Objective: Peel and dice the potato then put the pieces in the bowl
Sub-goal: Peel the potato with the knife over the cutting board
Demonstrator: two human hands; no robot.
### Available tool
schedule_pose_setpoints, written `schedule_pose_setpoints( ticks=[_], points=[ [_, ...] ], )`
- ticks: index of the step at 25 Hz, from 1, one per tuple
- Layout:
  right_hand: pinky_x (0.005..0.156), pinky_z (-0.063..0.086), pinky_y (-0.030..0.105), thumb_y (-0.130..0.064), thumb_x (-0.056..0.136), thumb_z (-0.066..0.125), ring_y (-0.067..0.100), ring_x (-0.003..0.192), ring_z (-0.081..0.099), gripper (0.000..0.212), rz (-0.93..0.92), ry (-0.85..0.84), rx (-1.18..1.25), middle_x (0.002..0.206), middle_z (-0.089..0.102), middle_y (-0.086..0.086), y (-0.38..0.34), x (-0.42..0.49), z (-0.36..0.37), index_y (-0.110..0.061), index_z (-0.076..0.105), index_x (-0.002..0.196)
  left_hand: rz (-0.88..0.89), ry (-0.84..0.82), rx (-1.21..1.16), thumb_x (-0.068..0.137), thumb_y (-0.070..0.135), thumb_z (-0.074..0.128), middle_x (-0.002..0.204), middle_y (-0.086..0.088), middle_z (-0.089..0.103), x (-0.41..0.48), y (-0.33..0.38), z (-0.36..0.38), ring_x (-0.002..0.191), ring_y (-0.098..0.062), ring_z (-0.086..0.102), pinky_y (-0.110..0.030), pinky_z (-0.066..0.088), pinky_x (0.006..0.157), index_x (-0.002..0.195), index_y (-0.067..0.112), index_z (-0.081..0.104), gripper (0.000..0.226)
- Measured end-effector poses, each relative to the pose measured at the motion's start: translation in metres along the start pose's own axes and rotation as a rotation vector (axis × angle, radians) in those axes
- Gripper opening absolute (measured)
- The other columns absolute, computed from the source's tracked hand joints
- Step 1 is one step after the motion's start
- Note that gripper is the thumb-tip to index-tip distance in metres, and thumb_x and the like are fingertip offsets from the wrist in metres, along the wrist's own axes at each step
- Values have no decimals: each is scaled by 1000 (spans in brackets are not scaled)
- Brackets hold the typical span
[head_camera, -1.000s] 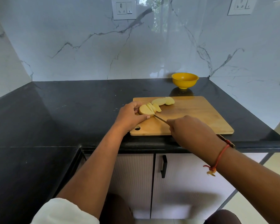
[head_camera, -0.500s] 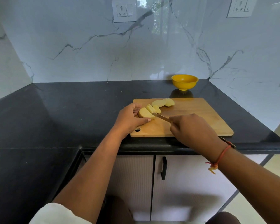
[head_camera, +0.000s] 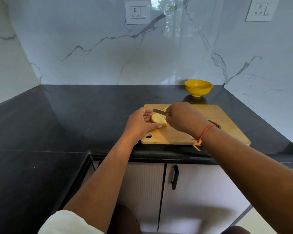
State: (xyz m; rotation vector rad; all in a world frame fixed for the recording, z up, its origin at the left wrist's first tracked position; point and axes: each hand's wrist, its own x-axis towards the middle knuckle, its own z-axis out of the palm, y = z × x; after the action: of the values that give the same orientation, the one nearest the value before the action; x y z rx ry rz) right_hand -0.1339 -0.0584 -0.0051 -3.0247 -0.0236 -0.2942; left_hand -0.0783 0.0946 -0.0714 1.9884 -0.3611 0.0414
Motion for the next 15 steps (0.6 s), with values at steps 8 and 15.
schedule_pose_setpoints(
  ticks=[8,15],
  points=[
    [78,57,31,-21,101,51,17,75,61,29,-23,-59,-30,90,66,4,-4,11,1,-10,72,117,5,4,39,69,27,90,123,8,63,0,0,1,115,-7,58,-27,49,102,128,20,58,67],
    [69,51,25,-21,99,56,14,67,55,24,-4,-80,-16,83,61,1,-10,15,5,-10,70,115,27,42,53,66,28,91,120,5,64,2,0,3,112,-9,60,-21,50,98,127,16,59,70]
  ],
)
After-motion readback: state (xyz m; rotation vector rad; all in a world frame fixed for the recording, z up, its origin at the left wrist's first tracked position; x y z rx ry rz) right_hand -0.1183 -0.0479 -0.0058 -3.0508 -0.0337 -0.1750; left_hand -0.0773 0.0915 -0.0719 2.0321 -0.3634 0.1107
